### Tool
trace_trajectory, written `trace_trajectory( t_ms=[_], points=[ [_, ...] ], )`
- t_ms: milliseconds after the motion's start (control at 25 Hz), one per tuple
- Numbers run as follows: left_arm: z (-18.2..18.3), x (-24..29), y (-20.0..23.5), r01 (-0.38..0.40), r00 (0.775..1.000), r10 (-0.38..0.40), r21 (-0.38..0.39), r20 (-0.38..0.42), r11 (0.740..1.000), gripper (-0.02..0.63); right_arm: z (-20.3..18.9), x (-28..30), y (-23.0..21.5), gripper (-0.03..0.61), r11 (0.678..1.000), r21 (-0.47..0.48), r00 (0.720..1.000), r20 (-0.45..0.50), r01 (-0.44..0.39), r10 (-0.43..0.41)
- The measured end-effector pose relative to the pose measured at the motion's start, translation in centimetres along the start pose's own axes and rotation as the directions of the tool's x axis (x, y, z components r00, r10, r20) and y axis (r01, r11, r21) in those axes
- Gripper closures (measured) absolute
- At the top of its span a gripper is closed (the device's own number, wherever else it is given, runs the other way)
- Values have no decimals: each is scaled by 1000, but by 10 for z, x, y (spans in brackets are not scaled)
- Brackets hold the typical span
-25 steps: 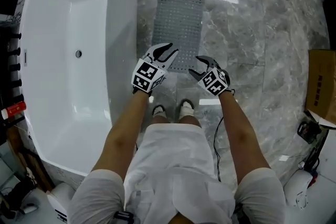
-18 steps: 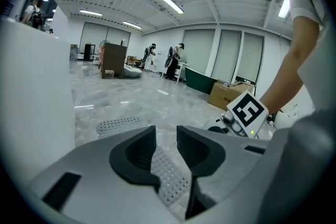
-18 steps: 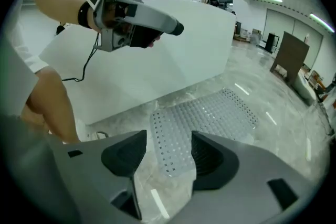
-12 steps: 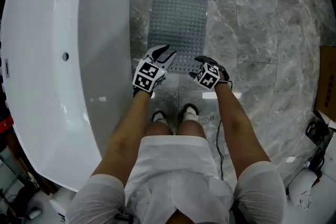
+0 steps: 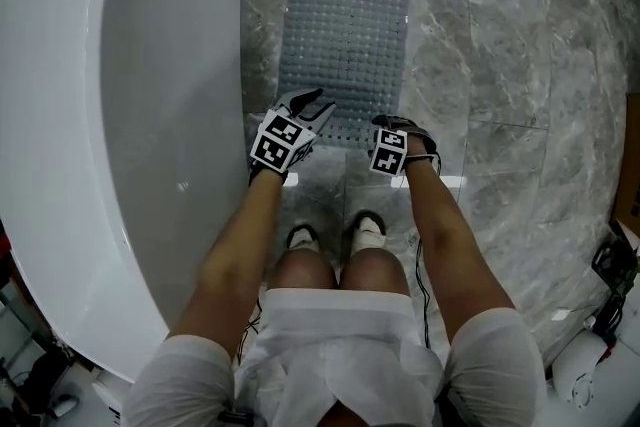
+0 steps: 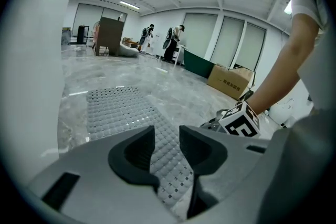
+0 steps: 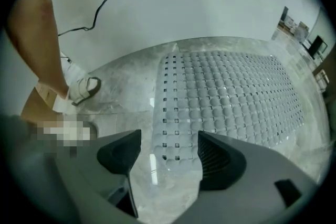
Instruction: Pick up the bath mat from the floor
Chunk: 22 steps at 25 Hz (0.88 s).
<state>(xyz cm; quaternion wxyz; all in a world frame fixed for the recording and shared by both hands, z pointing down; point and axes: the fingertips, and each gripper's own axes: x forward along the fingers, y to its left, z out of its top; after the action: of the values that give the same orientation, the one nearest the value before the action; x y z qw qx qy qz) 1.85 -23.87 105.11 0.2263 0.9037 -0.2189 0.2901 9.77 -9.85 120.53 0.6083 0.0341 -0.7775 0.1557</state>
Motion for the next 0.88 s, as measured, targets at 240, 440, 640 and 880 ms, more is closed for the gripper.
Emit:
trace_trajectory(
  t_ms=[240,440,640,880],
  points=[
    [-25,21,15,13,999,-12,26,-31,1000,458,-2,49,2,233,999,-48,999,-39,0,-2],
    [-101,45,6,163,947,-105,170,-304,972,394,-2,69,-4,229,998,-55,998,-61,11,-14],
    [-198,49,5,402,737,-85,333,-670,853,230,-9,82,-1,222,995,-103,993,-116,-11,-1],
    [-262,45,21,464,600,15,363,-800,808,195,-10,89,-4,221,984,-171,988,-131,58,-82]
  ],
)
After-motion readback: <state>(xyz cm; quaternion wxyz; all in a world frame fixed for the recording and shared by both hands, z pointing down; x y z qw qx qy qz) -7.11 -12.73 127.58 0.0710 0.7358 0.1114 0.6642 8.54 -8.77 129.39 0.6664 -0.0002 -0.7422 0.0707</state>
